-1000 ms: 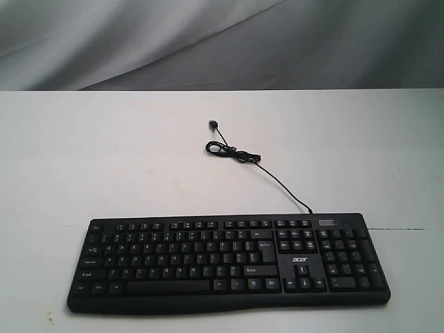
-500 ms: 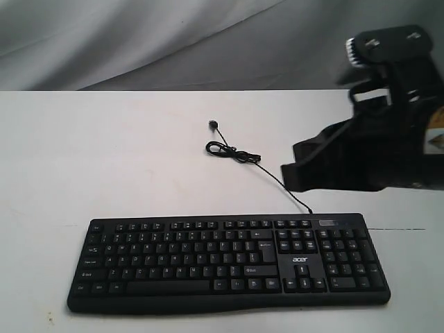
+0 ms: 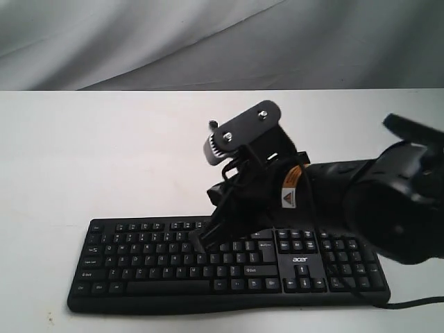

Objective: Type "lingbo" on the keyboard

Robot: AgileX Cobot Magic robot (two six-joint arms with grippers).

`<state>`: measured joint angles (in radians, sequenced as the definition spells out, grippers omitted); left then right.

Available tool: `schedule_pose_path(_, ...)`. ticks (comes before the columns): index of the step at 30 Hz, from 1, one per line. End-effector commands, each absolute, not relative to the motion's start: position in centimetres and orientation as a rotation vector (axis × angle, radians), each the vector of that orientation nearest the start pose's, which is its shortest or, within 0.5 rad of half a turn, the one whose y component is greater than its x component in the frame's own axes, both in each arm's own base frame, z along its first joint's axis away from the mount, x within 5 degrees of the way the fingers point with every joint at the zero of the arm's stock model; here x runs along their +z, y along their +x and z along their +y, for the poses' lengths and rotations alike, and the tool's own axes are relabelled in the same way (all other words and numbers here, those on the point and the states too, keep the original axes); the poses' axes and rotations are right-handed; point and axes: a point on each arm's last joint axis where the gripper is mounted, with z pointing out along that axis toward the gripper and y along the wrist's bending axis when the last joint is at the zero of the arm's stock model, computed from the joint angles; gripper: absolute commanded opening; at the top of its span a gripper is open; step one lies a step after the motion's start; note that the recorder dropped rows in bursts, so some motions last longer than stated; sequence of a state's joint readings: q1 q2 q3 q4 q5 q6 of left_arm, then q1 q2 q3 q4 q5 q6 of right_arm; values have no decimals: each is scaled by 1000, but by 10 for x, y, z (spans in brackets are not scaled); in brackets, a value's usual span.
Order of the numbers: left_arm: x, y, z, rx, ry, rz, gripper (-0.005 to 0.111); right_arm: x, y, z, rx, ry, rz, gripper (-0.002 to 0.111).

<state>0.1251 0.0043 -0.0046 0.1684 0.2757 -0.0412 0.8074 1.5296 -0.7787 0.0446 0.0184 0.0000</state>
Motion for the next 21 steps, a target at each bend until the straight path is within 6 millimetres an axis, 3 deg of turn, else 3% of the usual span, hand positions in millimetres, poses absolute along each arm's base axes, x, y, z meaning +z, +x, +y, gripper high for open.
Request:
schedule_pose_path(1,189,54,10,208,-34,1750,0,189,221,236,434,-903,2089,0)
schedule_pose_path(5,189,54,10,208,-34,1750,0,172,223,237,412,-940,2017,0)
schedule_pose_path(9,189,54,10,208,-34,1750,0,162,212,227,436,-895,1952,0)
schedule_pose_path(21,189,54,10,208,-34,1750,0,124,207,225,384,-1026,2040,0)
